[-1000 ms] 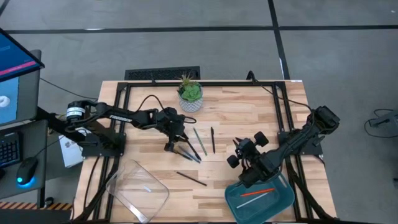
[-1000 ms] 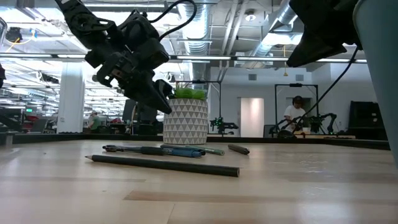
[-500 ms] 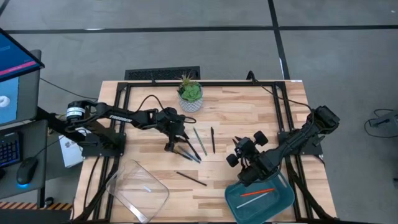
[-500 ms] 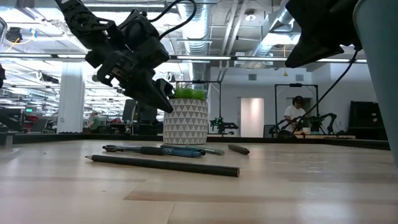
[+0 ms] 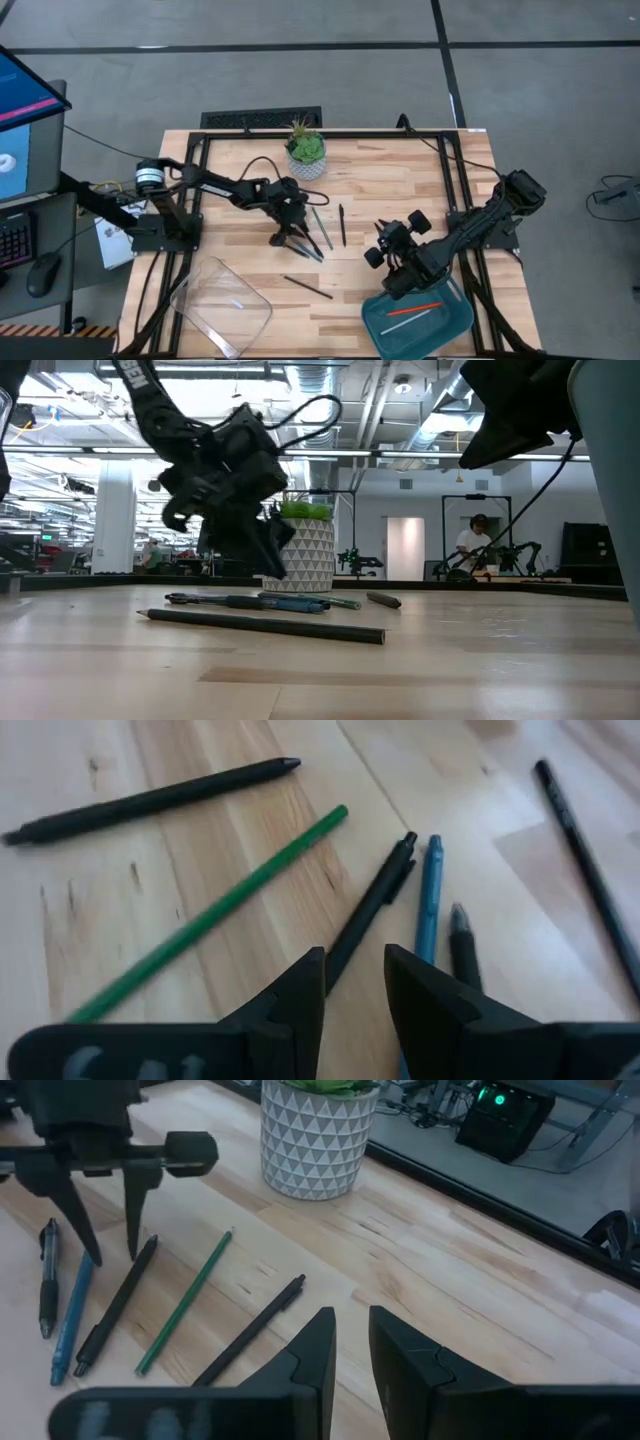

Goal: Sort pens & pencils
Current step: Put the middle black pen into the transparent bin

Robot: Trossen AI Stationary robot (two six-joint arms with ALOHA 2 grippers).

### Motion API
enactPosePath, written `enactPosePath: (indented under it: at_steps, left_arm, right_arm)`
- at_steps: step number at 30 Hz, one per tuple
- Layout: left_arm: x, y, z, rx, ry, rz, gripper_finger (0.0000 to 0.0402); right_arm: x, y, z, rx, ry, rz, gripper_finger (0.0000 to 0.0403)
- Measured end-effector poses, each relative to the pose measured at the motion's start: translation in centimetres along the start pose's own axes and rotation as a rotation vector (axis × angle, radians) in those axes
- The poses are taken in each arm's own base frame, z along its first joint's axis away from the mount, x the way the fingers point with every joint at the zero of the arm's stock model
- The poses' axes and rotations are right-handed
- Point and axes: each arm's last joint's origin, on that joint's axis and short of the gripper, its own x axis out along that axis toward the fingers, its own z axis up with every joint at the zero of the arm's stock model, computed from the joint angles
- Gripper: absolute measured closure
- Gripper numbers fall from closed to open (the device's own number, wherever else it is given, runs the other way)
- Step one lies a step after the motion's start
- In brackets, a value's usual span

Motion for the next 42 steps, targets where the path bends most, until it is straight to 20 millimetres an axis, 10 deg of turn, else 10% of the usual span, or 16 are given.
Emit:
enactPosePath:
  at_steps: [19, 34, 42]
  left_arm:
    - [0.1, 1.7, 0.8, 0.028, 0.027, -0.095, 0.0303]
    - [0.2, 2.2, 0.6, -0.291, 0.141, 0.252, 0.0303]
    - [0.4, 1.8, 0.8, 0.014, 0.122, 0.104, 0.0303]
  right_arm:
    - [0.0, 0.1, -0.1, -0.02, 0.018, 0.006, 0.0316]
    - [0.2, 0.0, 0.0, -0.013, 0.019, 0.001, 0.0316]
    - [0.2, 0.1, 0.1, -0.004, 0.018, 0.006, 0.0316]
